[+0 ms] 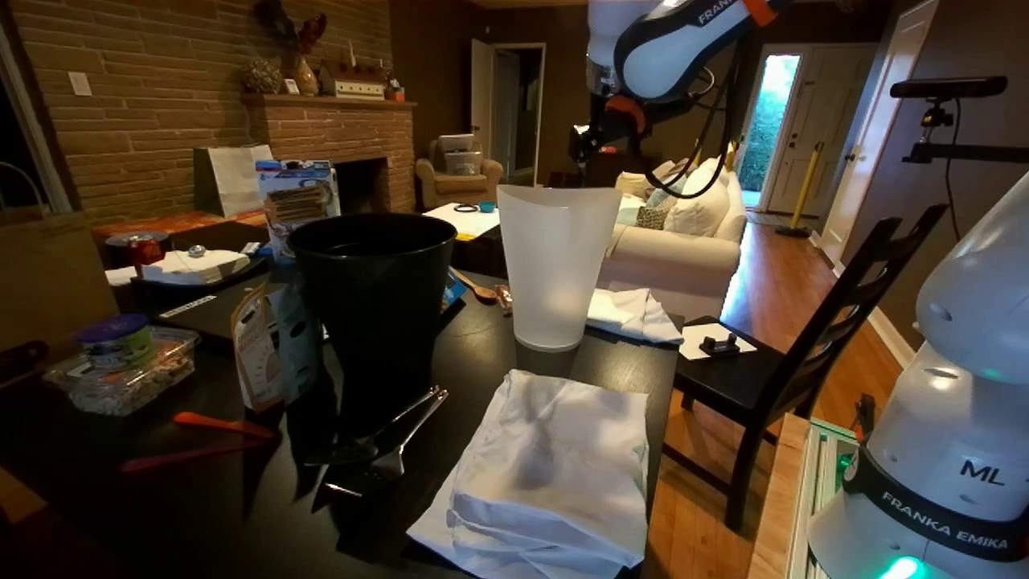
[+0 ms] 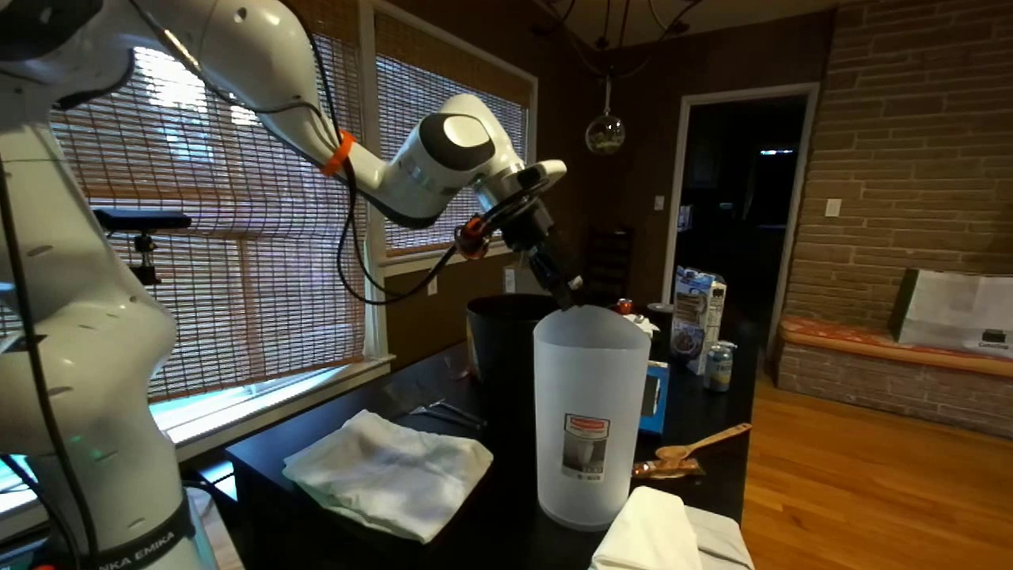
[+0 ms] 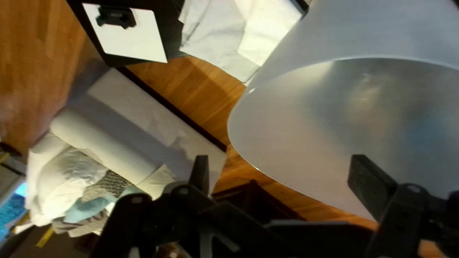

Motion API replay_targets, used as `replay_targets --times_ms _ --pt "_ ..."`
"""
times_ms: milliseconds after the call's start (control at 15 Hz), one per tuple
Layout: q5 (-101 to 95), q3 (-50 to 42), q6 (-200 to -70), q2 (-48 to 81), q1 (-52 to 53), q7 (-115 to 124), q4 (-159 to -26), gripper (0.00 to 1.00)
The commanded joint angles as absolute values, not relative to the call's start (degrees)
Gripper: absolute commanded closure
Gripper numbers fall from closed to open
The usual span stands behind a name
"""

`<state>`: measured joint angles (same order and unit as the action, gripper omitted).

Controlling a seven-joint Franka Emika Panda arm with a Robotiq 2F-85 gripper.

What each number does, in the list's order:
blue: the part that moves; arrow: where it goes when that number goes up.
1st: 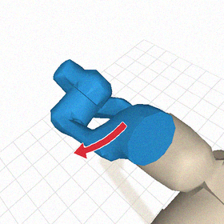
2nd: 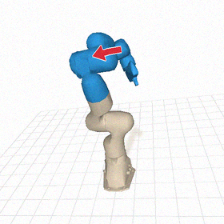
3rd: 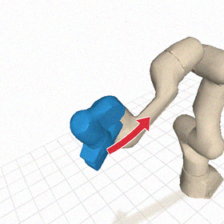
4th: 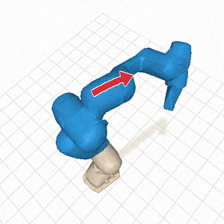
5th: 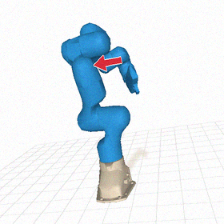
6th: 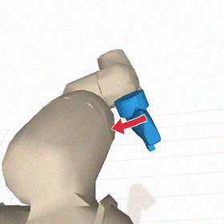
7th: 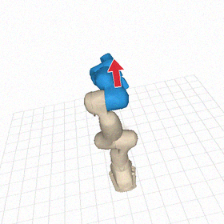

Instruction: Tip the plastic jar over

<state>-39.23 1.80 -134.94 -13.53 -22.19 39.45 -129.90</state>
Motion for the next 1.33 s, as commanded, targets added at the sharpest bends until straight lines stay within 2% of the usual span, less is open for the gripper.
replay_targets --times_ms 0,267,733,800,867,1000,1267 --pt "-42.58 0.37 -125.12 -8.96 -20.13 49.10 -124.48 0.00" --pt "-33.53 -2.96 -117.15 -5.40 -16.51 50.37 -120.90 0.00" --pt "-20.94 -7.11 -120.18 -1.88 -13.96 49.70 -118.48 0.00" --pt "-20.27 -7.44 -120.54 -1.74 -13.86 49.96 -118.71 0.07" --pt "-19.88 -7.76 -120.73 -1.39 -13.77 50.40 -118.53 0.28" --pt "-19.04 -8.28 -120.90 -1.14 -13.66 51.03 -118.51 0.32" --pt "-18.11 -9.03 -121.17 -0.67 -13.65 51.86 -118.74 0.61"
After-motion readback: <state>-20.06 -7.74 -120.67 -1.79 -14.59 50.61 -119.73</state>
